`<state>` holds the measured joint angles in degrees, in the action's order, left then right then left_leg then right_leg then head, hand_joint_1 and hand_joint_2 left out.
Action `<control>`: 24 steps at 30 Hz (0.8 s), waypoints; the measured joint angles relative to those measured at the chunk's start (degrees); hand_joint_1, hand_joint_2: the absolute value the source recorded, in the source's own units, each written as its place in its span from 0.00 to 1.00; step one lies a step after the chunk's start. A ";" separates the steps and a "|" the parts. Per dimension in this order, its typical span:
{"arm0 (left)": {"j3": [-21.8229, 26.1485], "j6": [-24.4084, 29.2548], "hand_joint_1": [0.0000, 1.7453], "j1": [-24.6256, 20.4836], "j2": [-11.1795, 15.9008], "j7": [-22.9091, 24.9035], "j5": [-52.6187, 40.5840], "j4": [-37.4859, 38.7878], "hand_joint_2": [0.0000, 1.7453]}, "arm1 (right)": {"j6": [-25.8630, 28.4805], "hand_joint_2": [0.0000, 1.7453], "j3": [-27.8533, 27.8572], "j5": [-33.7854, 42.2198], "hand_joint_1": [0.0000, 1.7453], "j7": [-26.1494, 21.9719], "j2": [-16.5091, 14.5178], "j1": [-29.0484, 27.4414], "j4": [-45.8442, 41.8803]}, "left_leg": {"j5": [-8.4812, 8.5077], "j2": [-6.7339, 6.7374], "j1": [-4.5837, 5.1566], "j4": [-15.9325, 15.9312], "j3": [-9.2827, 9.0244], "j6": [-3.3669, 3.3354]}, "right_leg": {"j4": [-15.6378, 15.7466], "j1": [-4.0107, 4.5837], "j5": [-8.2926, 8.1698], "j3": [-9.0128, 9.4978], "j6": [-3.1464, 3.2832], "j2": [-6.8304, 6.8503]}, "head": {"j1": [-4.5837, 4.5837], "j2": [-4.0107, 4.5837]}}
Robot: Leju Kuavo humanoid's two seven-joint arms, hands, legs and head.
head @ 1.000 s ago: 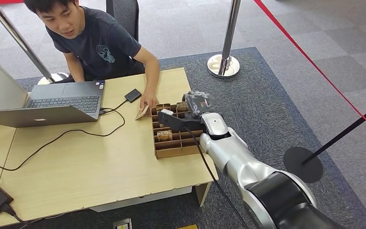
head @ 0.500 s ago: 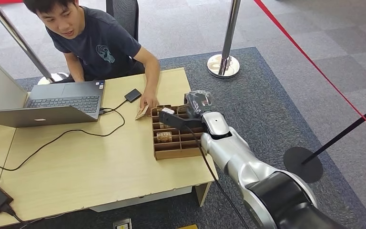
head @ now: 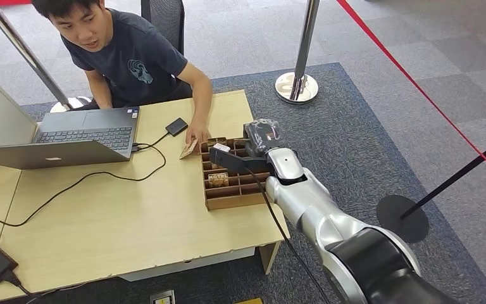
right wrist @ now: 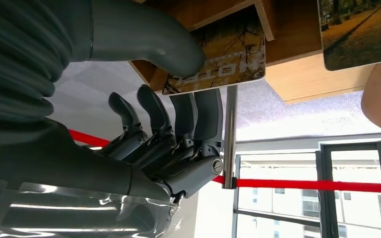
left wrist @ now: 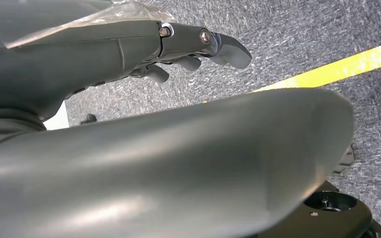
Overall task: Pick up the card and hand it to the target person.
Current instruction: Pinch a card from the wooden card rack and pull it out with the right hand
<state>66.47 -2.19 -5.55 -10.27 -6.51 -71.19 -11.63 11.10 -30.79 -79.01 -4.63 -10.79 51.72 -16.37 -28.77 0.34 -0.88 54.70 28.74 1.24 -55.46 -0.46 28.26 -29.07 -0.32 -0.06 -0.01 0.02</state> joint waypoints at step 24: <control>0.00 -0.27 0.00 -0.01 0.02 -0.55 0.12 0.00 0.00 | 1.45 1.00 0.01 0.23 1.00 -4.04 -0.01 0.01 -1.40 | 0.00 0.00 0.00 0.00 0.02 0.00 | 0.00 0.00 0.00 -0.01 0.00 0.00 | 0.00 0.00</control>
<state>66.47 -2.45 -5.55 -10.25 -7.07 -71.07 -11.63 12.55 -30.77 -78.78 -8.67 -10.80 51.73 -17.77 -28.78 0.34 -0.88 54.70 28.75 1.24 -55.46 -0.46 28.26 -29.08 -0.32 -0.06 0.00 0.02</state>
